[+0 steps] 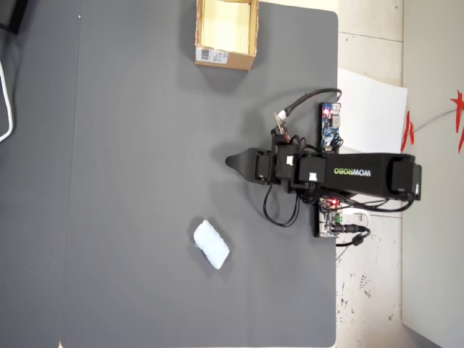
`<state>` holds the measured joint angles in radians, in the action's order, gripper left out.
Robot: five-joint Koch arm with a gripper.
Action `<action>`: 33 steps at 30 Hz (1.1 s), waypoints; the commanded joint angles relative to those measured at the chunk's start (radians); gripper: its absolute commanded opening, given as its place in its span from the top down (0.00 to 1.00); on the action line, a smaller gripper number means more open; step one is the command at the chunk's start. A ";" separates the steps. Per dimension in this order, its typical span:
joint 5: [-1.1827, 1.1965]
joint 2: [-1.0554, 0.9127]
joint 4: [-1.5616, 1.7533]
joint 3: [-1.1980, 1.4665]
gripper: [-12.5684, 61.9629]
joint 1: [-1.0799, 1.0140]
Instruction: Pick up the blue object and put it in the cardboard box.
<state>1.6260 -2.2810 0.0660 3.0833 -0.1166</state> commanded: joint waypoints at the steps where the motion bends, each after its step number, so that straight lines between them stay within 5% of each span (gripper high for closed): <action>1: 0.066 -0.087 -0.083 0.035 0.38 0.021; 33: 0.304 -0.087 -0.040 -0.005 0.38 0.356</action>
<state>1.8423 -2.2810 0.0660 3.0772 0.2086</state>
